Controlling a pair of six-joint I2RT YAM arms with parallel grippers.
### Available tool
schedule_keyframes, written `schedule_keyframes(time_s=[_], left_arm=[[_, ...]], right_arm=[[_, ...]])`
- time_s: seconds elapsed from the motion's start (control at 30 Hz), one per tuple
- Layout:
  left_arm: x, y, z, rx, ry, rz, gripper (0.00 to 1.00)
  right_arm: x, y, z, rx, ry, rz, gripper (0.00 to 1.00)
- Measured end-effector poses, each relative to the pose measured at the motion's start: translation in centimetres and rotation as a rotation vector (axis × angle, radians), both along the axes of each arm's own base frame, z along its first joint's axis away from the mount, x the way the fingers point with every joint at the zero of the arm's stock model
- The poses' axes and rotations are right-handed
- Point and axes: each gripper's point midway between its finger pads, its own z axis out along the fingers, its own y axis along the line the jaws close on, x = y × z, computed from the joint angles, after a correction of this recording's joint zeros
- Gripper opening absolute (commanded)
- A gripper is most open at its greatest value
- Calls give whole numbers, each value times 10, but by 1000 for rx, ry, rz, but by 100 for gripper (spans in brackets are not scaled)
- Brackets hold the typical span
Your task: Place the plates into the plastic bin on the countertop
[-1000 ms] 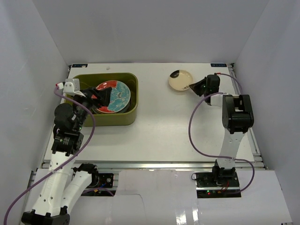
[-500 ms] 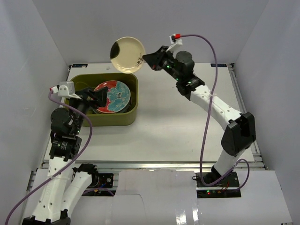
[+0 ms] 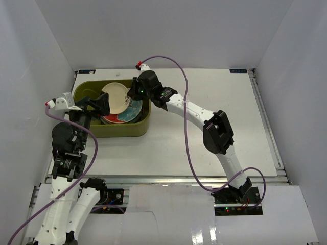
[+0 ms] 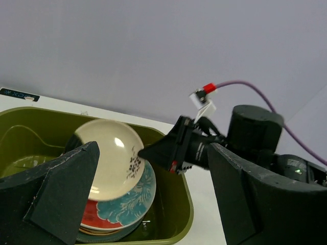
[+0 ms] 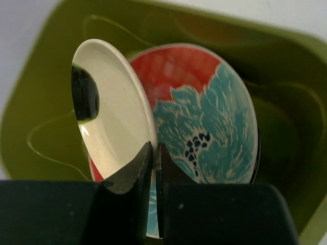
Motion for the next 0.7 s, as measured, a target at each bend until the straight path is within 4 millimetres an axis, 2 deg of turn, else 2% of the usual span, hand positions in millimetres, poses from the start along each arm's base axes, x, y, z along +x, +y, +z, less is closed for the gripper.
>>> schedule_keyframes(time_s=[0.1,0.13,0.17,0.23,0.27,0.33,0.37,0.63,0.7], left_arm=[[0,0,0,2,0,2,98],[0,0,0,2,0,1,98],[0,0,0,2,0,1,98],[0,0,0,2,0,0,98],[0,0,0,2,1,0,98],[1,0,-1,3,2,-1,98],[1,-1,-1,3,2,-1,98],[5,-1,-4,5,13,-2,98],[6,-1,-4,5,16,-2,98]], right_arm=[[-8,1,-33,-79,48,2,8],[-9,0,-38,-96,59,0,8],[-10,-2,-42,-107,66,-4,13],[-7,-4,-43,-113,63,-18,25],[-6,-5,-43,-112,59,-24,39],[-6,-8,-47,-119,64,-37,51],[-5,-10,-50,-127,65,-45,61],[-7,-3,-32,-89,24,-36,86],[-7,-5,-25,-81,15,-35,97]])
